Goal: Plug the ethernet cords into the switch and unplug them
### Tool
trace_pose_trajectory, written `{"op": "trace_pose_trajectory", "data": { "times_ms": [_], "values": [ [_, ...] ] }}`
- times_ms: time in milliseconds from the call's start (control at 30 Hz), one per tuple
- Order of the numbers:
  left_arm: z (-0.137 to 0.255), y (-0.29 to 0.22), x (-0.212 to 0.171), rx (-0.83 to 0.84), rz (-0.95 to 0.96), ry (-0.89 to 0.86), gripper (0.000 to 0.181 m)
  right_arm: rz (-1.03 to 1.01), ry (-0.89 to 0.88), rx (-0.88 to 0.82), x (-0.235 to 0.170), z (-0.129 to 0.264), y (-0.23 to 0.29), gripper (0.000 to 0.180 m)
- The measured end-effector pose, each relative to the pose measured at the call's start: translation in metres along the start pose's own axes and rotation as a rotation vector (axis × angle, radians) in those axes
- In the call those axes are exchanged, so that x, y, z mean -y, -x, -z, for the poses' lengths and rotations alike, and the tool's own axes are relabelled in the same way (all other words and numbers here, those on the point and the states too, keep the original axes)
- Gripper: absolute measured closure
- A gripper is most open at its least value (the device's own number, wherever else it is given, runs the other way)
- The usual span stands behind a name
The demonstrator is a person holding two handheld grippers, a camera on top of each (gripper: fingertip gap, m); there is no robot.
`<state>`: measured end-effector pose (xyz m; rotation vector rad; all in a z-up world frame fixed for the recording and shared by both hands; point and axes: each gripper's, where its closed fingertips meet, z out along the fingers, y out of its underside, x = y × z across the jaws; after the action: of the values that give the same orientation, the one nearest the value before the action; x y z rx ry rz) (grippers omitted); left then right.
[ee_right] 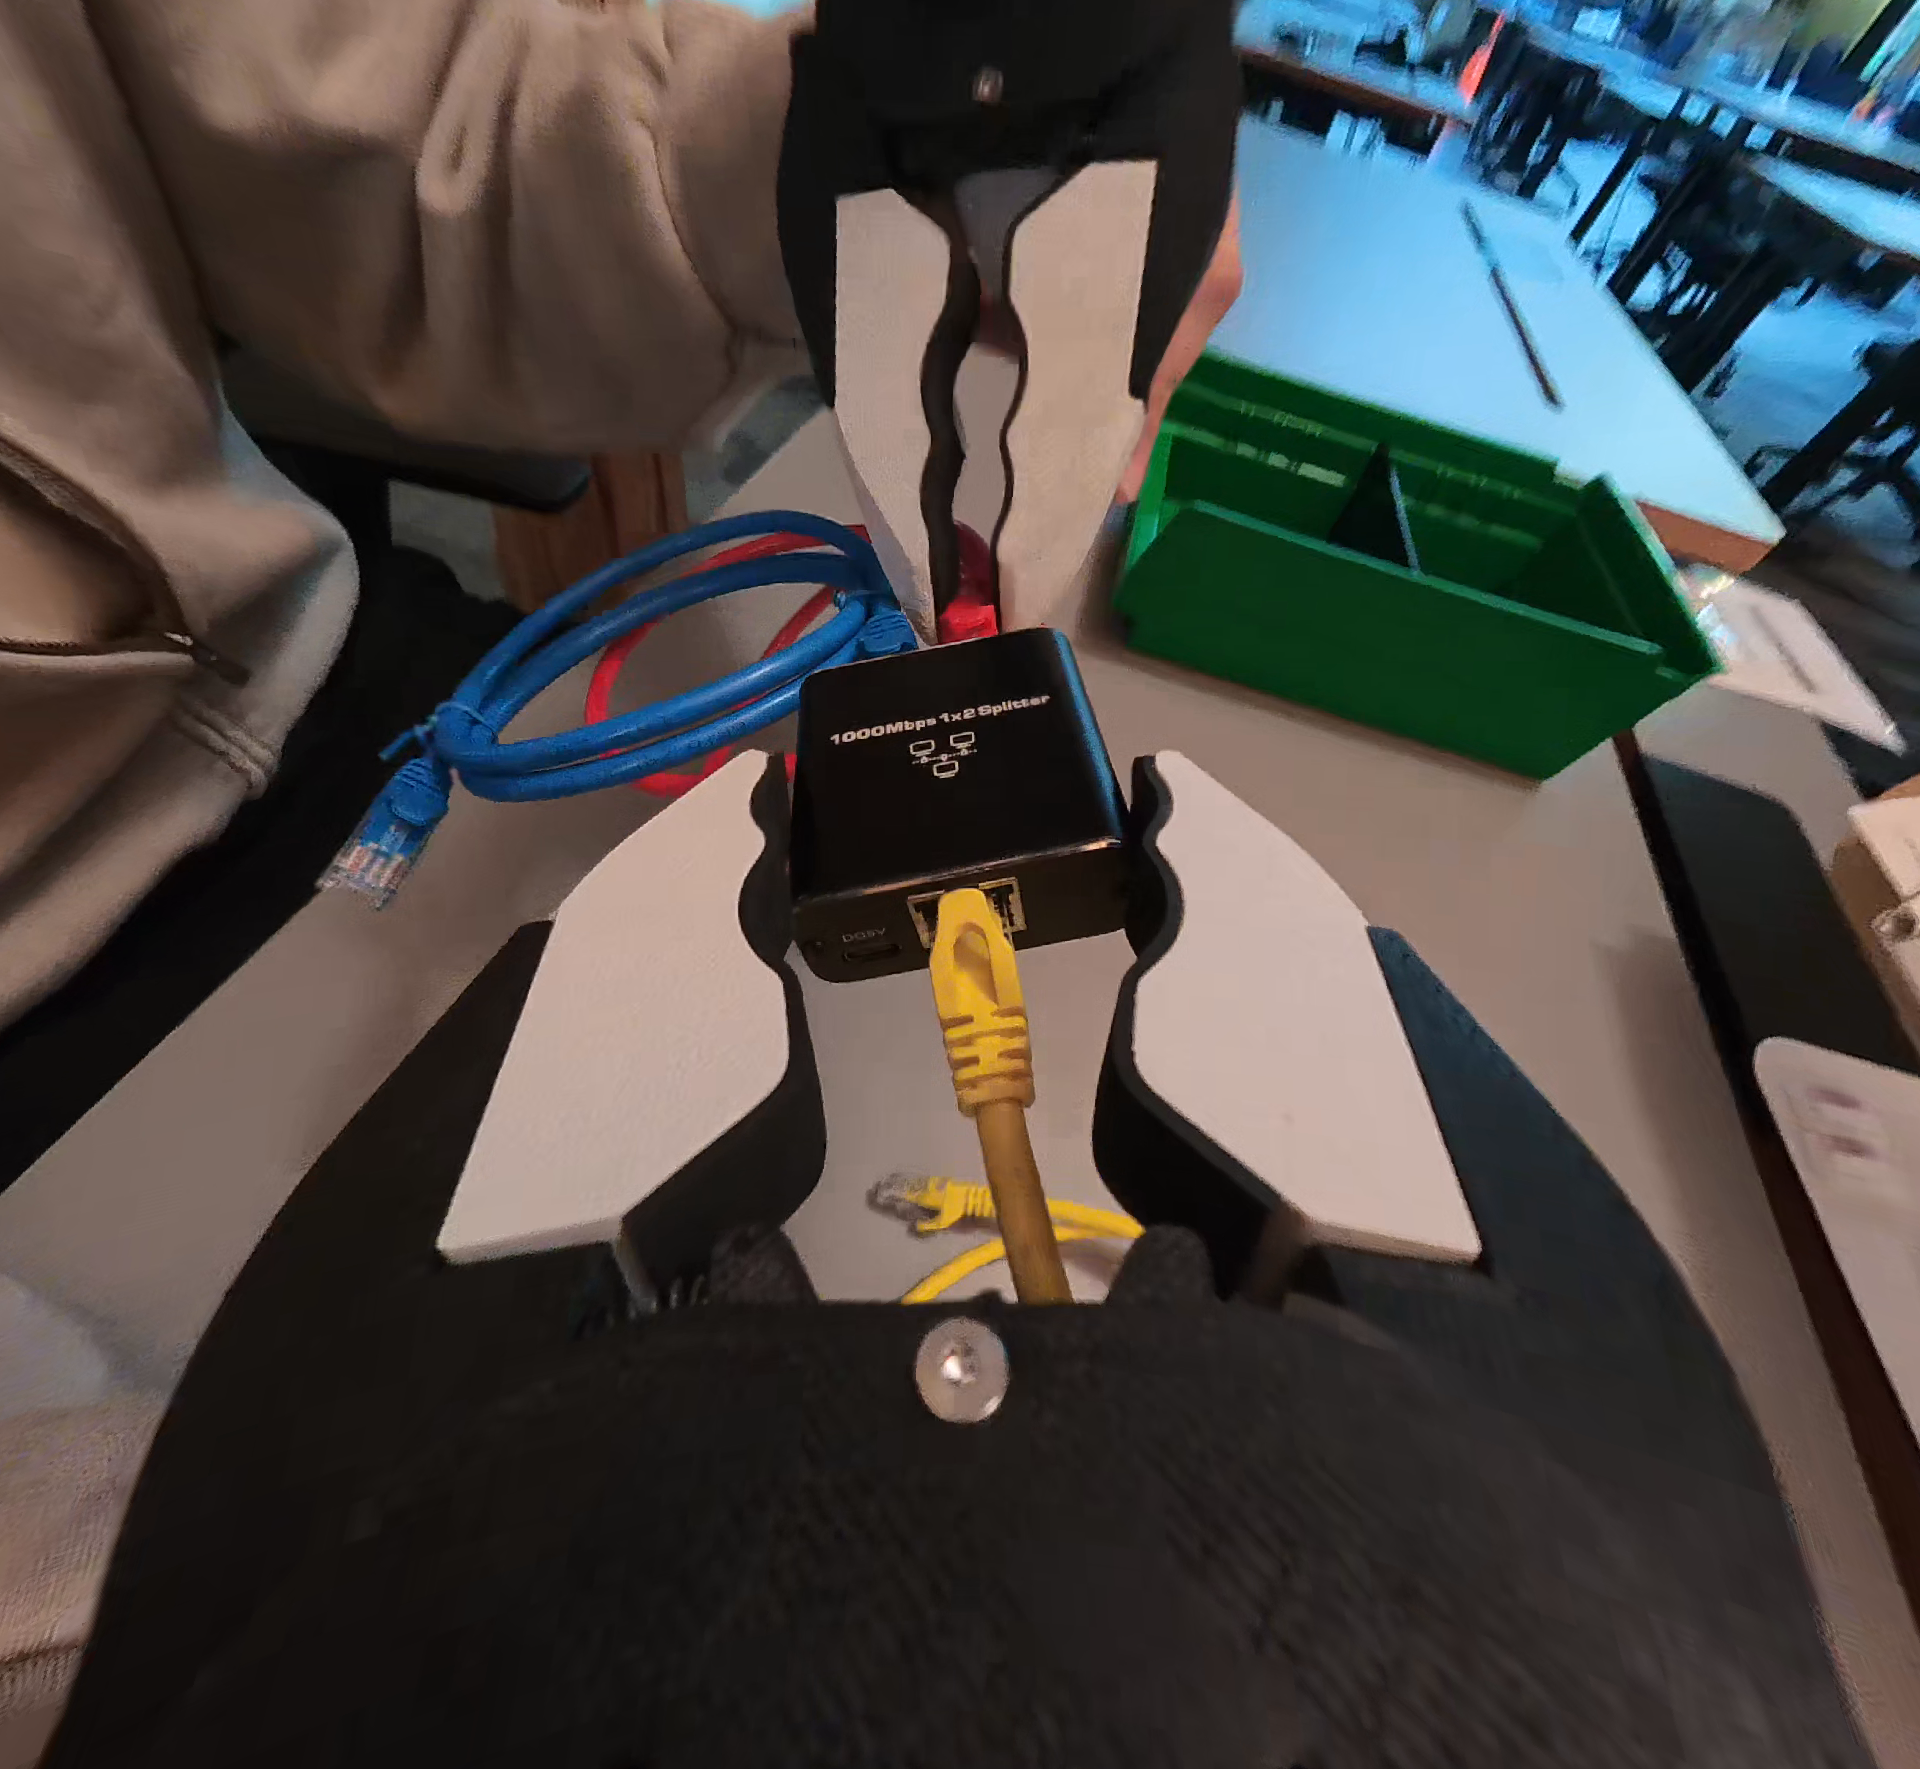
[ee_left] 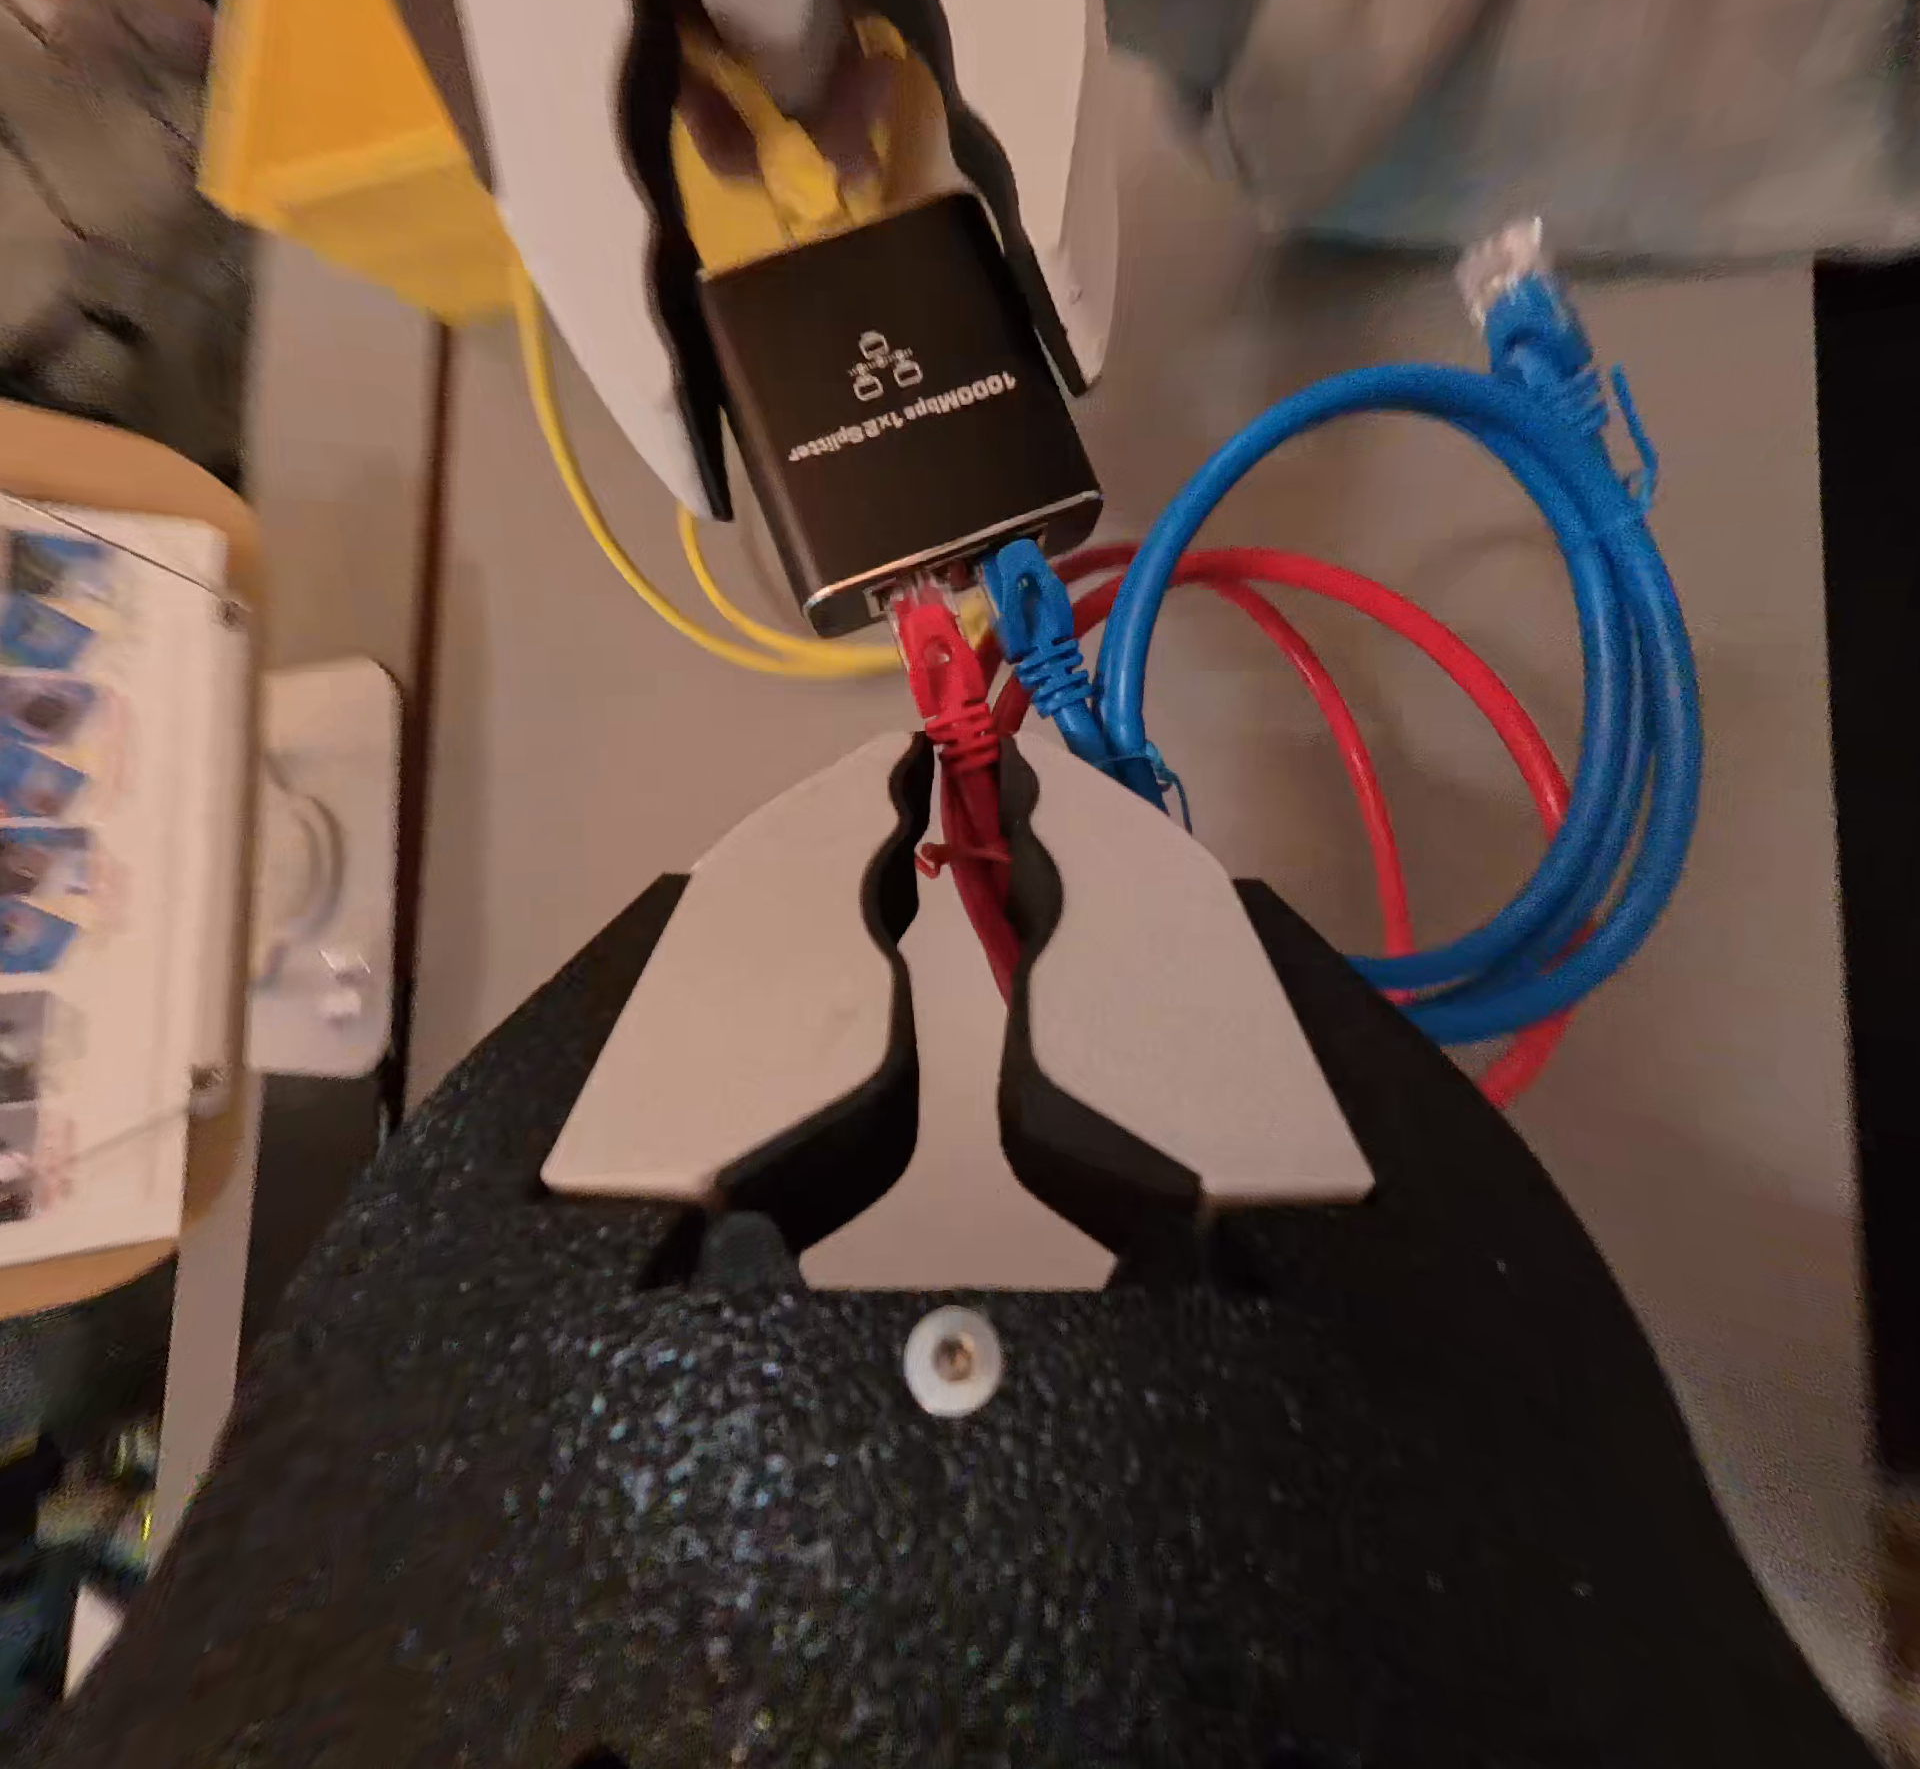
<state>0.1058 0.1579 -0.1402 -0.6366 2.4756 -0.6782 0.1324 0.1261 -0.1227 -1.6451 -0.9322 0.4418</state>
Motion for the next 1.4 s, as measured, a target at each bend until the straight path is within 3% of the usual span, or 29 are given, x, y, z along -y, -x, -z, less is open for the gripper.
{"op": "trace_pose_trajectory", "data": {
  "times_ms": [133,200,433,700,1233,1400],
  "values": [
    [0.021,0.009,0.033,0.156,0.000,-0.345,0.175,0.020,-0.152,0.002,0.014,0.019,0.001,0.116],
    [0.029,0.011,0.038,0.197,0.011,-0.407,0.175,0.032,-0.174,-0.007,0.017,0.025,0.001,0.116],
    [0.027,0.001,0.029,0.130,0.073,-0.307,0.156,0.046,-0.168,-0.001,0.020,0.022,0.003,0.116],
    [0.011,0.003,0.019,0.190,0.022,-0.207,0.171,0.047,-0.123,-0.001,0.015,0.014,0.002,0.116],
    [0.004,0.012,-0.002,0.215,0.108,0.000,0.173,-0.011,-0.059,-0.047,0.010,0.001,-0.009,0.117],
    [0.009,0.016,0.005,0.249,0.107,-0.008,0.173,-0.002,-0.041,-0.075,0.011,0.002,-0.011,0.117]
  ]
}}
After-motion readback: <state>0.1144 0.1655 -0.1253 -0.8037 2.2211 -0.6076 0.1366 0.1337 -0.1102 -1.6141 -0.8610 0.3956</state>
